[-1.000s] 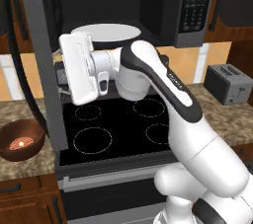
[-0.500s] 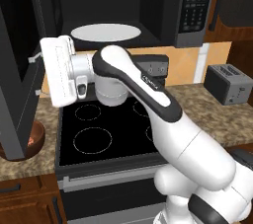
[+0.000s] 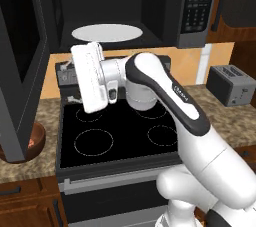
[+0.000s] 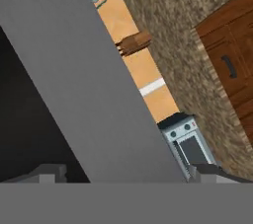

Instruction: Open the microwave, place the bowl with waffle inside the microwave, then close the microwave door and turn it on.

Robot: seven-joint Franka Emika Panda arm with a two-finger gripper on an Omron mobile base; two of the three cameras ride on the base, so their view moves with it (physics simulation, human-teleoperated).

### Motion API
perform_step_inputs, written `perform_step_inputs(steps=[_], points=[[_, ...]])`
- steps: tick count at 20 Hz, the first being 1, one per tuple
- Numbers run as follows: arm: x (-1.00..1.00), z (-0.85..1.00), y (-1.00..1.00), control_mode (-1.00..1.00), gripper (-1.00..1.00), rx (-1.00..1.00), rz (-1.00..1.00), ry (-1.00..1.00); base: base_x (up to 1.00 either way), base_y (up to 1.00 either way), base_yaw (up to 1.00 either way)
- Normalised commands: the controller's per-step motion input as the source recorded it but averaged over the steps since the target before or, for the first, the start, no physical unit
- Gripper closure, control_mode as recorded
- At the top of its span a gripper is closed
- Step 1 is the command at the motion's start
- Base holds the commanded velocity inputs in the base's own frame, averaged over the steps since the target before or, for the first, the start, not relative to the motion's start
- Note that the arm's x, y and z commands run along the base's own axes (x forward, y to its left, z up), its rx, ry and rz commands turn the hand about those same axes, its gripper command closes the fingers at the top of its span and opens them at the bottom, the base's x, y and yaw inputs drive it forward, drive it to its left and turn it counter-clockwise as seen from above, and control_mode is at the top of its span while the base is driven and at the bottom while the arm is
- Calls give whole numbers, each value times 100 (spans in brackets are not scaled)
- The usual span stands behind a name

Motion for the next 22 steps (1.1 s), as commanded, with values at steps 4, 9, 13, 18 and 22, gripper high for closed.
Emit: perform_step_inputs(steps=[4, 9, 13, 18, 22], points=[[-5, -81, -56, -100, -100, -26, 0, -21, 0, 0, 0], [-1, -85, -16, -100, -100, -33, 0, -29, 0, 0, 0], [27, -62, -20, -100, -100, -20, 15, -7, 0, 0, 0], [19, -59, -15, -100, -100, -14, 26, -36, 0, 0, 0], [79, -75, 49, -100, -100, -11, 15, -21, 0, 0, 0]])
